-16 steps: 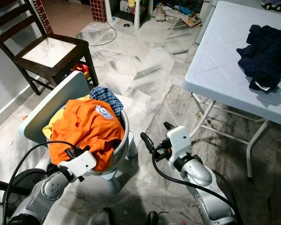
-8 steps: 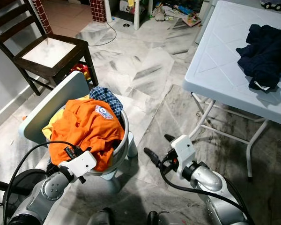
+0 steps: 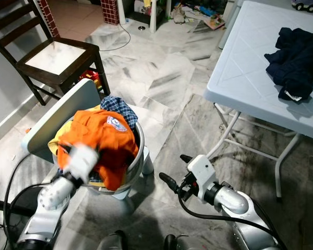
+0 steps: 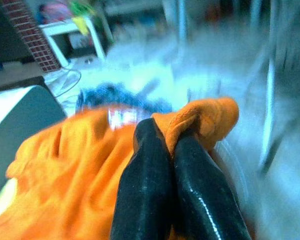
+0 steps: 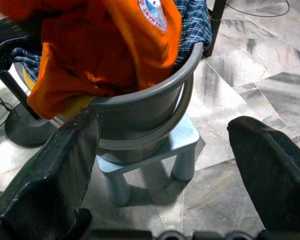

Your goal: Hang hanger

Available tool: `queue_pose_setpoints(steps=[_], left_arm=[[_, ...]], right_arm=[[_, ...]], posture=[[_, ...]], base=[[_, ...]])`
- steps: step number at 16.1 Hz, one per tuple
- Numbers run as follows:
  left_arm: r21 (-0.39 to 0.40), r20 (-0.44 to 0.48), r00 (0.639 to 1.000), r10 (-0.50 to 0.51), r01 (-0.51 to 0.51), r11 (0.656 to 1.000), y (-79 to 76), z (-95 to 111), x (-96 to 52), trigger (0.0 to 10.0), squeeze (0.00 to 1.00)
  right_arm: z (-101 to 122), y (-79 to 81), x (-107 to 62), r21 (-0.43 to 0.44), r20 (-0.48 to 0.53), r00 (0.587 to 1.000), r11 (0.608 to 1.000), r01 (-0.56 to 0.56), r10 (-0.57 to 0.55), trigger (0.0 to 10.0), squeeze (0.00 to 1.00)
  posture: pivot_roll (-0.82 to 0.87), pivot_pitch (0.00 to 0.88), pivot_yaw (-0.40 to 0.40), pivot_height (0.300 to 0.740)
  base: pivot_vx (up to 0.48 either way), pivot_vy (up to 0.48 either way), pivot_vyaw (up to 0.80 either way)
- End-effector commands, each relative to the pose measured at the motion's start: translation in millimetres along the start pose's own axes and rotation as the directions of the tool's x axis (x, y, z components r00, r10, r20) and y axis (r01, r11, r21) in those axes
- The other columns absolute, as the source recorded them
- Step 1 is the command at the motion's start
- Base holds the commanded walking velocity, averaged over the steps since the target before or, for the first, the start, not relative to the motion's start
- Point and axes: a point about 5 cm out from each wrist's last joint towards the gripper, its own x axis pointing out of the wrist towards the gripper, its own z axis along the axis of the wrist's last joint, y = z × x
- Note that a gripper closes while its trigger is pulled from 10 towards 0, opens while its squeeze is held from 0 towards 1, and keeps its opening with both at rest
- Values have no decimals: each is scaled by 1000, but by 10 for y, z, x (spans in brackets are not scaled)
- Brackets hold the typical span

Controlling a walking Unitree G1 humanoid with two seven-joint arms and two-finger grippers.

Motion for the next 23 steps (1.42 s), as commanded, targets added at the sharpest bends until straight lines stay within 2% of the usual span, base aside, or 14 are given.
queue_pose_setpoints(steps=[1, 3, 4, 5, 6, 8, 10, 11, 14, 15, 16, 19, 21, 23], left_arm=[[-223, 75, 995, 60, -42, 974, 78, 154, -21, 0, 0], [-352, 67, 988, 140, -108, 930, 220, 133, -58, 0, 0], [-351, 62, 989, 138, -108, 930, 234, 121, -71, 0, 0], [-377, 27, 989, 146, -125, 918, 326, 65, -142, 0, 0], [-356, -9, 988, 154, -147, 923, 426, 30, -234, 0, 0], [-320, -61, 981, 184, -194, 928, 562, -26, -315, 0, 0], [-305, -69, 982, 175, -188, 934, 610, -9, -313, 0, 0], [-292, -47, 988, 144, -152, 944, 590, 58, -261, 0, 0], [-405, 20, 996, 83, -67, 912, 470, 235, -112, 0, 0], [-484, 64, 997, 32, 3, 875, 365, 340, -38, 0, 0], [-572, 122, 992, -34, 99, 814, 221, 487, 40, 0, 0], [-687, 252, 953, -167, 298, 662, -39, 809, 78, 0, 0], [-701, 263, 951, -164, 305, 644, -48, 861, 64, 0, 0], [-724, 225, 965, -138, 260, 639, 25, 824, 30, 0, 0]], right_arm=[[-23, 32, 17, -11, -10, 1000, 1000, -24, 23, 10000, 0], [-16, 22, 39, -14, -10, 1000, 1000, -28, 28, 10000, 0], [-16, 20, 42, -15, -10, 1000, 999, -28, 28, 10000, 0], [-16, 16, 51, -25, -13, 999, 999, -36, 36, 10000, 0], [-26, 18, 54, -32, -17, 999, 999, -41, 40, 10000, 0], [-38, 37, 64, -39, -20, 999, 998, -44, 43, 10000, 0], [-38, 55, 76, -42, -18, 999, 998, -46, 46, 10000, 0], [-33, 49, 82, -45, -14, 999, 998, -35, 35, 10000, 0], [-36, 24, 100, -42, -5, 1000, 999, 0, -1, 10000, 0], [-29, 12, 114, -39, 0, 1000, 999, 11, -11, 10000, 0], [-25, -1, 128, -38, 3, 1000, 999, 18, -18, 10000, 0], [-16, 4, 179, -40, 9, 1000, 999, 18, -18, 10000, 0], [-9, 16, 204, -37, 13, 1000, 999, 17, -16, 10000, 0], [-10, 48, 220, -35, 17, 1000, 999, 8, -7, 10000, 0]], posture=[[9, 172, -29, 740], [17, 170, -37, 740], [17, 170, -37, 740], [23, 171, -41, 740], [28, 173, -42, 740], [29, 174, -43, 740], [28, 172, -42, 740], [30, 170, -38, 740], [29, 160, -32, 740], [32, 155, -29, 740], [36, 152, -28, 740], [52, 149, -23, 740], [59, 152, -21, 740], [62, 158, -20, 740]], base=[[0, 0, 0], [0, 0, 0], [0, 0, 0], [0, 0, 0], [0, 0, 0], [0, 0, 0], [0, 0, 0], [0, 0, 0], [0, 0, 0], [0, 0, 0], [0, 0, 0], [0, 0, 0], [0, 0, 0], [0, 0, 0]])
